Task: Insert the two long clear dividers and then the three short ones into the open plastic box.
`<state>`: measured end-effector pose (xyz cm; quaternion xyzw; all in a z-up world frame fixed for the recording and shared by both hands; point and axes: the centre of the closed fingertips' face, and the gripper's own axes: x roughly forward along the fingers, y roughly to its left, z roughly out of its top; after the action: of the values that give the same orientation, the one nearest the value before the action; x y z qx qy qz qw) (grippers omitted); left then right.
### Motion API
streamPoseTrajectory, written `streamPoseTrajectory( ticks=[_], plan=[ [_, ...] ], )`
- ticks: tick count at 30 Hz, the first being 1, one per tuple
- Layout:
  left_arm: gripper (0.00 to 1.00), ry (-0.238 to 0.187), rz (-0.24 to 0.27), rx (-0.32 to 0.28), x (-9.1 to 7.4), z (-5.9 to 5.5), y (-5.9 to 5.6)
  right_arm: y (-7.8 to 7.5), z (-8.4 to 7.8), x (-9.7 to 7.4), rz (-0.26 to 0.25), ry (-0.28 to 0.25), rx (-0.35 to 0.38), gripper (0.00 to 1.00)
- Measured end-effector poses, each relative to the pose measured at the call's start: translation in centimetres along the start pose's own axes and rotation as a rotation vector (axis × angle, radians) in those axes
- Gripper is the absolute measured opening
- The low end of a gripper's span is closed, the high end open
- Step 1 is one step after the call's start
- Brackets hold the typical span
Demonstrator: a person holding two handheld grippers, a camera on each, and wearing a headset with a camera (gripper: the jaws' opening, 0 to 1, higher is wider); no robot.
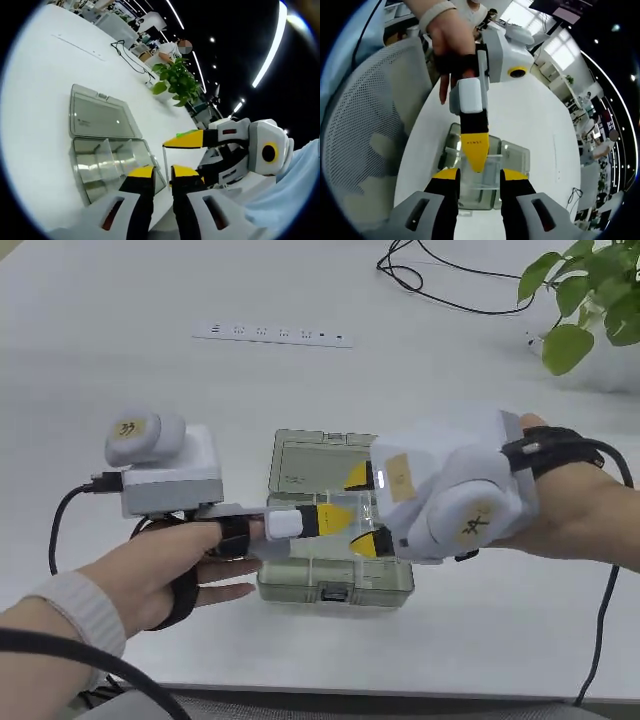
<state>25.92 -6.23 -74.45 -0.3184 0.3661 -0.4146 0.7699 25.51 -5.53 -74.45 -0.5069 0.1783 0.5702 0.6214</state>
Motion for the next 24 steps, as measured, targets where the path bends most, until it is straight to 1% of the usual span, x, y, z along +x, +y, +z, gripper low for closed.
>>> streamPoseTrajectory(
  ticks=[3, 5, 8, 10, 14, 15, 17, 18, 19, 20, 21, 22, 24],
  plan=[
    [0.03, 0.001, -0.008, -0.010, 0.0, -0.1, -0.1, 0.1, 0.2, 0.0, 0.000, -0.001, -0.001, 0.32],
    [0.00, -0.006, -0.020, -0.021, 0.0, -0.1, -0.4, 0.2, 0.2, 0.0, 0.001, 0.002, -0.006, 0.32],
    [0.00, -0.006, -0.018, -0.035, 0.0, -0.2, -0.4, 0.2, 0.2, 0.0, -0.001, 0.009, -0.010, 0.32],
    [0.00, -0.006, -0.020, -0.065, 0.0, -0.3, -0.4, 0.3, 0.2, 0.0, -0.002, 0.012, -0.010, 0.32],
    [0.00, -0.015, -0.033, -0.082, -0.1, -0.3, -0.5, 0.3, 0.3, -0.2, -0.004, 0.010, -0.014, 0.32],
    [0.00, -0.015, -0.034, -0.078, -0.1, -0.3, -0.6, 0.4, 0.3, -0.2, -0.001, 0.010, -0.022, 0.32],
    [0.00, -0.010, -0.033, -0.074, -0.2, -0.4, -0.6, 0.5, 0.3, -0.2, 0.027, 0.011, -0.070, 0.33],
    [0.00, -0.013, -0.033, -0.072, -0.2, -0.3, -0.6, 0.3, 0.3, -0.2, 0.022, 0.007, -0.040, 0.37],
    [0.00, -0.016, -0.033, -0.071, -0.2, -0.2, -0.6, 0.5, 0.7, -0.2, 0.033, -0.030, 0.002, 0.50],
    [0.00, -0.022, -0.037, -0.067, -0.3, 0.0, -0.6, -0.1, 1.0, -0.5, 0.022, -0.057, 0.037, 0.60],
    [0.00, -0.022, -0.039, -0.061, -0.3, 0.0, -0.7, -0.3, 1.1, -0.8, 0.029, -0.070, 0.062, 0.65],
    [0.00, -0.018, -0.038, -0.050, -0.4, 0.1, -0.6, -0.5, 1.2, -1.2, 0.042, -0.088, 0.097, 0.64],
    [0.00, 0.004, -0.041, -0.011, -0.6, -0.1, -0.6, -1.4, 1.3, -2.3, 0.075, -0.131, 0.200, 0.62]
  ],
)
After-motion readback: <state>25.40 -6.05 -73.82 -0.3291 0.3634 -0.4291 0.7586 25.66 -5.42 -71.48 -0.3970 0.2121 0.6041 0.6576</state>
